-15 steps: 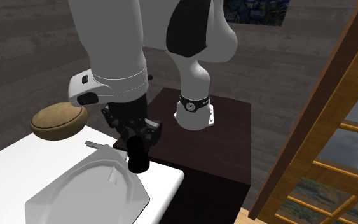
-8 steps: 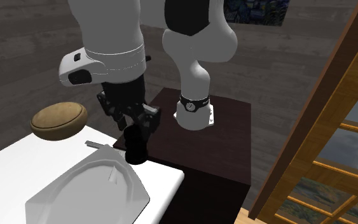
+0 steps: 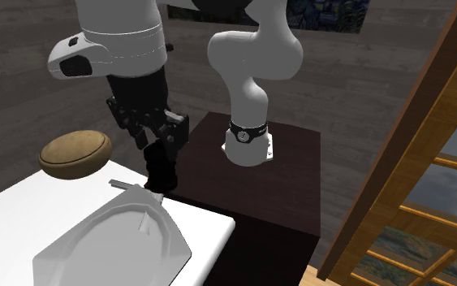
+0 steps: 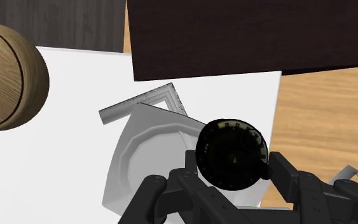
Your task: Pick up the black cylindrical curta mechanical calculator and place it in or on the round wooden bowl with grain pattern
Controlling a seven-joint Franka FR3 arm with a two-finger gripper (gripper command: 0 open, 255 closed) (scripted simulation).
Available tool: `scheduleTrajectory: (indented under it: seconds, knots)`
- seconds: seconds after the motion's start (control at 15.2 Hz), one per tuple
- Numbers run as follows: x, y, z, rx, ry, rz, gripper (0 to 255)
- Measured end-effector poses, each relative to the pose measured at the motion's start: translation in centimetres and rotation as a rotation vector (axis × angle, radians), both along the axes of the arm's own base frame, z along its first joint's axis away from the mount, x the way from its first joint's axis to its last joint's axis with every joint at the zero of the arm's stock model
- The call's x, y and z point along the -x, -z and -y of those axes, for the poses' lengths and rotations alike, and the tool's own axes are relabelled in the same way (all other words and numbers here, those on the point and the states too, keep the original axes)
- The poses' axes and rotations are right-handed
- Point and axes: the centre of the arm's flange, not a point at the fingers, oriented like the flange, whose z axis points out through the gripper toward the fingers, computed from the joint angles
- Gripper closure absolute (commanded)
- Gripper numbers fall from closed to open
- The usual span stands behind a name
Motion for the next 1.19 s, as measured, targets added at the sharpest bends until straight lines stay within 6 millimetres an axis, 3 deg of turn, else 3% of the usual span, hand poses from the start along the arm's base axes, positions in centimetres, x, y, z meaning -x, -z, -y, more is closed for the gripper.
scheduleTrajectory:
  seconds: [1.19]
  knots:
    - [5.7,-1.8,22.5,-0.001,0.001,0.000,255]
